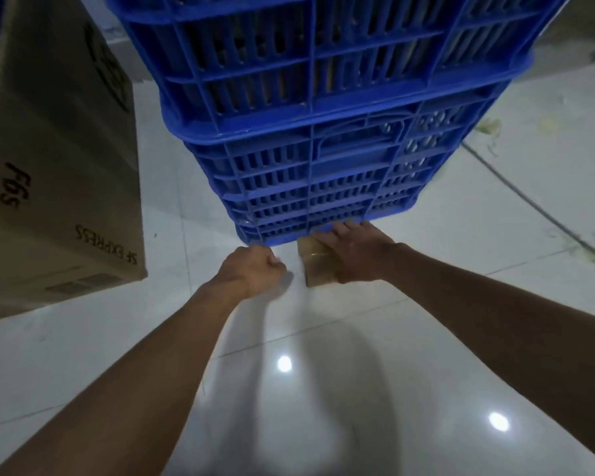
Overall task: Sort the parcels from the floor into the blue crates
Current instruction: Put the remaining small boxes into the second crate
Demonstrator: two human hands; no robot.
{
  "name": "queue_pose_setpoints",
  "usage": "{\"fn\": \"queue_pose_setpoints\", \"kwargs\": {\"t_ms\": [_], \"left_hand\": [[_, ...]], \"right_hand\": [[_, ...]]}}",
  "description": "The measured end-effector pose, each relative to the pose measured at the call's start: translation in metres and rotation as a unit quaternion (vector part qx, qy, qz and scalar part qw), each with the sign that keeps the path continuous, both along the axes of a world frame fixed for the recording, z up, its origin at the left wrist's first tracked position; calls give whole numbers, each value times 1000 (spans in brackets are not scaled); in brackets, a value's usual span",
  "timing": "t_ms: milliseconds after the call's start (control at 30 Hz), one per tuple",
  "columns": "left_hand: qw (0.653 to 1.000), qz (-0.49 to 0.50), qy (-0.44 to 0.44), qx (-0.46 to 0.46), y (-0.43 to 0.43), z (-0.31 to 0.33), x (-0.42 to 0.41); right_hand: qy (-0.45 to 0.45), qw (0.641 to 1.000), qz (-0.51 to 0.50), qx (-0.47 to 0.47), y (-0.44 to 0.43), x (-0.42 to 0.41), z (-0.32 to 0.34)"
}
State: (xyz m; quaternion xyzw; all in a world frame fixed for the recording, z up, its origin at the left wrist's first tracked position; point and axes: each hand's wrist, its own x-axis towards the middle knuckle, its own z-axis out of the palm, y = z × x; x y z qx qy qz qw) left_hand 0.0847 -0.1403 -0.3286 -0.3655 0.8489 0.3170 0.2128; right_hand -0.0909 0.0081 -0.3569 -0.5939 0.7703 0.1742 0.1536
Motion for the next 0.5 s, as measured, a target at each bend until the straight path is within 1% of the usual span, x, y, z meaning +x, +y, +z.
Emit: {"fn": "queue_pose_setpoints", "kwargs": {"t_ms": [33,67,133,200,300,400,500], "left_hand": [[999,-29,-22,-14,-3,-1,-5],[997,-60,-55,-12,-4,0,-11],[993,-82,-86,2,-2,2,-18],[996,-55,-62,36,2,16,-20],[996,-1,-8,85,4,55,-17],[993,42,24,105,7,101,-6],[991,60,27,116,12,167,12]], "right_hand": [[5,1000,5,-3,-1,-1,-3],[-8,1000,-1,12,-2,-2,-4],[-24,999,-17,17,-2,1,-8],[-23,999,-40,6,-1,5,0],[-30,996,-85,-28,5,7,32],[-4,996,-85,-34,26,10,82],[1,996,-84,-39,47,19,149]]}}
